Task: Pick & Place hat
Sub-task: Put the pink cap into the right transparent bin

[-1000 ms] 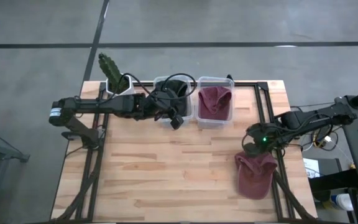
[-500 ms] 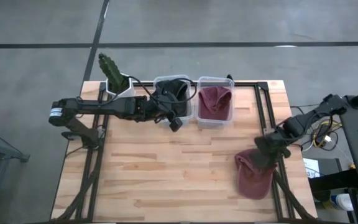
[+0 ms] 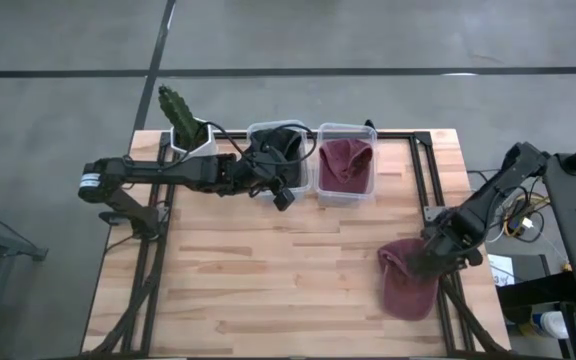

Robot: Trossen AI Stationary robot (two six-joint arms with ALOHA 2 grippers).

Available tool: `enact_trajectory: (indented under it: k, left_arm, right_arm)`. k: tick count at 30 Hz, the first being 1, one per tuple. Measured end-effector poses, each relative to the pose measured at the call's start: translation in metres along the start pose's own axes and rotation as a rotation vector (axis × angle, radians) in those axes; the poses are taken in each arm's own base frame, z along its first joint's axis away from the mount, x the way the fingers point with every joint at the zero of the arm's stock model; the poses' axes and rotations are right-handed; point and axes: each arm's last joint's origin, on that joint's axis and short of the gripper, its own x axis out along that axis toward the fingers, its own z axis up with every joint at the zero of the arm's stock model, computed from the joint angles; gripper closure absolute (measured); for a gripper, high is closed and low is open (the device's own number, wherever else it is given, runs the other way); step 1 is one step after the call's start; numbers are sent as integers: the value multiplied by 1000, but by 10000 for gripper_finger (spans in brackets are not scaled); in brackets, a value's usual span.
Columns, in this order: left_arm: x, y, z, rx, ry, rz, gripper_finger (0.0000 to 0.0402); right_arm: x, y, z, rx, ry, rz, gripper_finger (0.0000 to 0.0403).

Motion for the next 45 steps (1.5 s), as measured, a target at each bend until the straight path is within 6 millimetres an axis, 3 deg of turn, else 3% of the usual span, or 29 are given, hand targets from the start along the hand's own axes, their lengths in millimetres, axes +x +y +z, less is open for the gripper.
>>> enact_trajectory:
  k: [15,30,45]
  left_arm:
    - [0,-1,0,-7,-1,-5,328]
    - [-1,-2,0,-1,0,-9,328]
    - [-1,-2,0,-4,-5,-10,328]
  right_arm:
    - [21,17,-3,85,-83,-107,179]
    - [28,13,-6,129,-51,-150,179]
    - [72,33,8,110,-78,-48,179]
